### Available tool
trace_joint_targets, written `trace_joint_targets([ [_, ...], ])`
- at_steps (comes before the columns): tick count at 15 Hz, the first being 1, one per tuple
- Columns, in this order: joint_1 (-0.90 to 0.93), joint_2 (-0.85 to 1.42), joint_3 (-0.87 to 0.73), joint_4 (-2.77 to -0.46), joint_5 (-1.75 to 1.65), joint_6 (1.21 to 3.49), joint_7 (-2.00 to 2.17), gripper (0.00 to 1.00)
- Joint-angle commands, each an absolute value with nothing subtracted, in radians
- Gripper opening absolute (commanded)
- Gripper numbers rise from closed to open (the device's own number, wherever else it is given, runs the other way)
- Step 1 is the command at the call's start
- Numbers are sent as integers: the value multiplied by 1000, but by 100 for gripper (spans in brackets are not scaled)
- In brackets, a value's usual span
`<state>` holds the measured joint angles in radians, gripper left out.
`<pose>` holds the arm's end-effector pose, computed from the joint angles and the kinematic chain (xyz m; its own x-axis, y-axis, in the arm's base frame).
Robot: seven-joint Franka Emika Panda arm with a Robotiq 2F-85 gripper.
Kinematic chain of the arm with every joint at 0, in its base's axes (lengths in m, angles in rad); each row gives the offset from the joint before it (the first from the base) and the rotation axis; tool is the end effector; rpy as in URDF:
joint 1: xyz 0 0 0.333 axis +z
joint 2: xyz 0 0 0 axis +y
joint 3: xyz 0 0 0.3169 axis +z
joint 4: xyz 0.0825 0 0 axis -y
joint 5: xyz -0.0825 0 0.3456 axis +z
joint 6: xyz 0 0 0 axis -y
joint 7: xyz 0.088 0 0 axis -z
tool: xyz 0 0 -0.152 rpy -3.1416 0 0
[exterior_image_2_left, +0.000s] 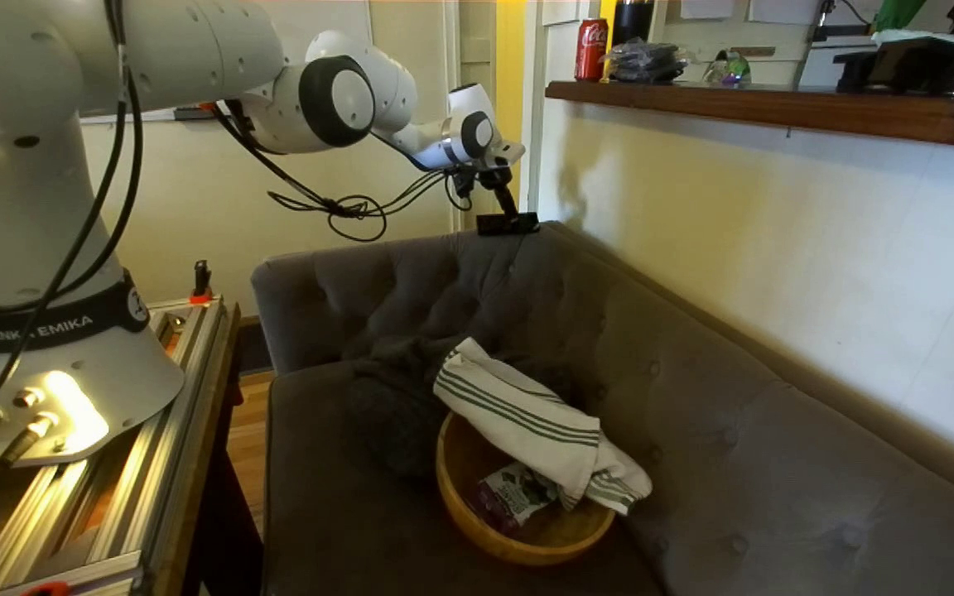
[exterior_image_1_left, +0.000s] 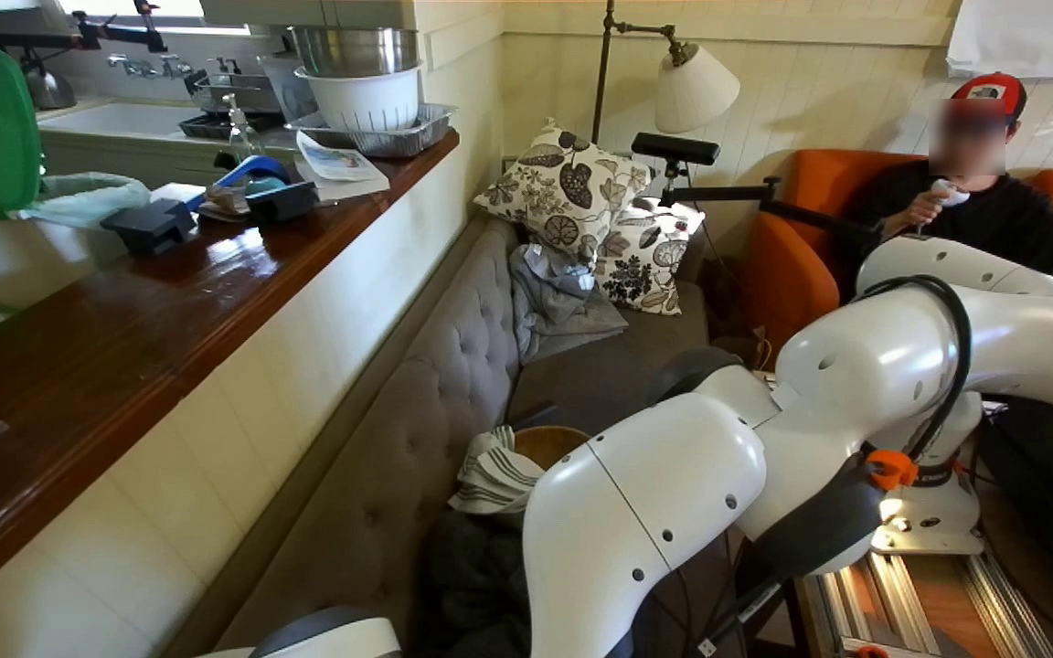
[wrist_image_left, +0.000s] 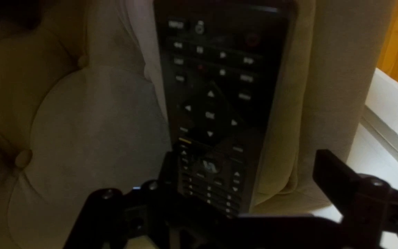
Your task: Put the black remote control on the counter above the sofa.
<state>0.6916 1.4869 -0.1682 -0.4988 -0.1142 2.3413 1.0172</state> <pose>0.6571 0.4724 0.1071 0.8817 -0.2495 0.4004 -0.2117 -0.9677 -0.1370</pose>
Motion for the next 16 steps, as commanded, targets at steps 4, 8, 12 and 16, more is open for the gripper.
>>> trace_joint_targets([
  [4,683,1487,-141,-514,-92,2331,1020,100],
  [8,679,1487,-137,-525,-94,2330,1023,59],
  [12,678,1485,-131,-509,-125,2310,1040,31],
  [16,692,1498,-164,-439,-148,2224,1072,15],
])
